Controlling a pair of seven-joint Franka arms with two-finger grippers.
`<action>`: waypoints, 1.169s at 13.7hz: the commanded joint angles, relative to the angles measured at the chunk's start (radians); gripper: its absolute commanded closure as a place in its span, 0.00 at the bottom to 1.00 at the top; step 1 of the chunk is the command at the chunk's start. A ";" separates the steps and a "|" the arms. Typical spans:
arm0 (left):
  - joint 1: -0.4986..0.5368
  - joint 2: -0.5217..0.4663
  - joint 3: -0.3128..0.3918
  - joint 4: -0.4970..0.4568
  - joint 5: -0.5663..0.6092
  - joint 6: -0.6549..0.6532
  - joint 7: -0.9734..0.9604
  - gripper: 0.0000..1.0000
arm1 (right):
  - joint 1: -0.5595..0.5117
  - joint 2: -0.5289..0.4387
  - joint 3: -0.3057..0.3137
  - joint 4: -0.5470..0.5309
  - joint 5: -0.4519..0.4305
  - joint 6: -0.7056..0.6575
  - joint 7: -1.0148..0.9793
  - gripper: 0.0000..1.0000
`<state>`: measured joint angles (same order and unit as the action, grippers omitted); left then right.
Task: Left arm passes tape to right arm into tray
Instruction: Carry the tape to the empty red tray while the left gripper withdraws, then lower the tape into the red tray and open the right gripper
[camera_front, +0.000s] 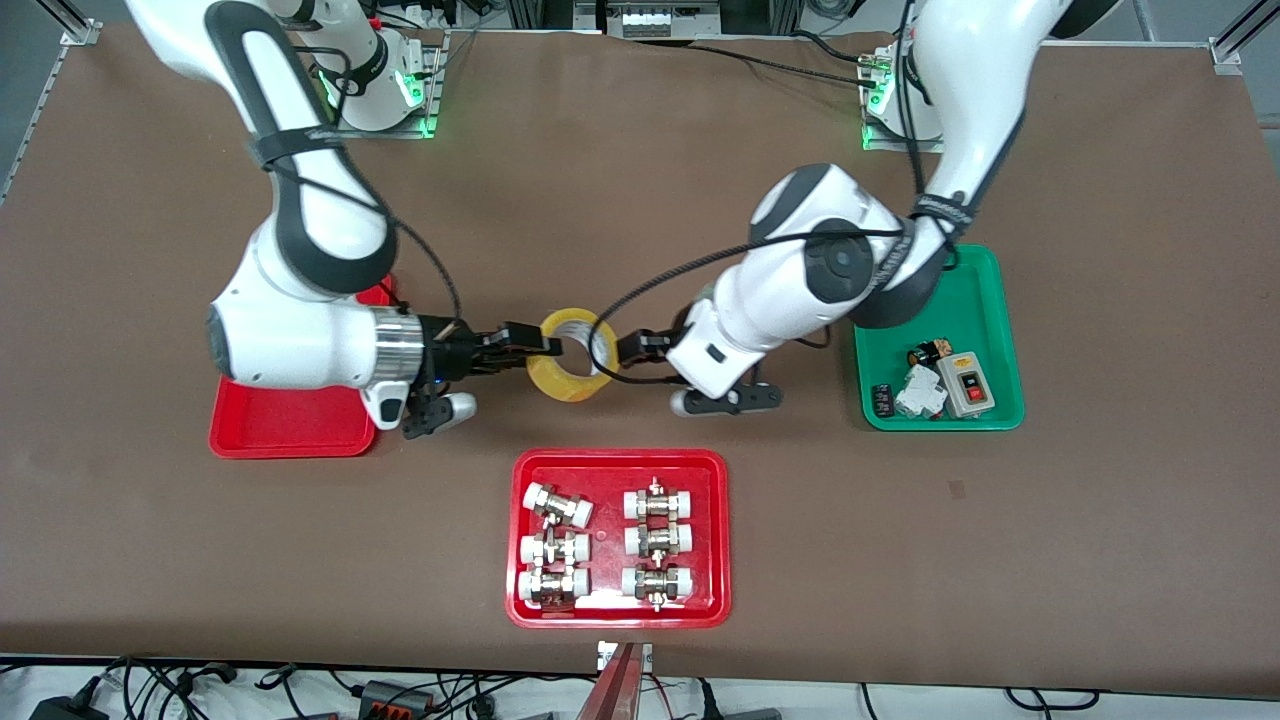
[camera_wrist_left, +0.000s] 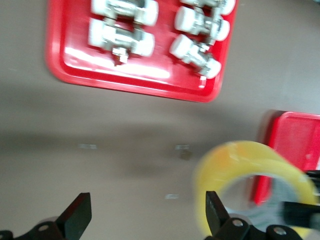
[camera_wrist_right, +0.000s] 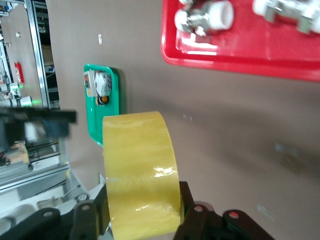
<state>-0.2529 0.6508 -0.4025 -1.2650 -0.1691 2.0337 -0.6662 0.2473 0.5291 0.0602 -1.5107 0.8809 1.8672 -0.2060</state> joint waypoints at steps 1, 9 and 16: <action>0.050 -0.055 -0.004 -0.002 0.017 -0.113 0.113 0.00 | -0.126 -0.008 0.009 0.009 -0.012 -0.172 -0.120 1.00; 0.242 -0.195 0.002 -0.001 0.054 -0.536 0.443 0.00 | -0.448 0.080 0.009 -0.013 -0.304 -0.447 -0.442 1.00; 0.381 -0.254 0.005 -0.002 0.160 -0.739 0.600 0.00 | -0.563 0.242 0.010 -0.003 -0.439 -0.416 -0.653 1.00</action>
<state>0.0927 0.4082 -0.3962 -1.2560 -0.0304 1.3276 -0.0944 -0.3053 0.7549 0.0490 -1.5320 0.4747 1.4537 -0.8287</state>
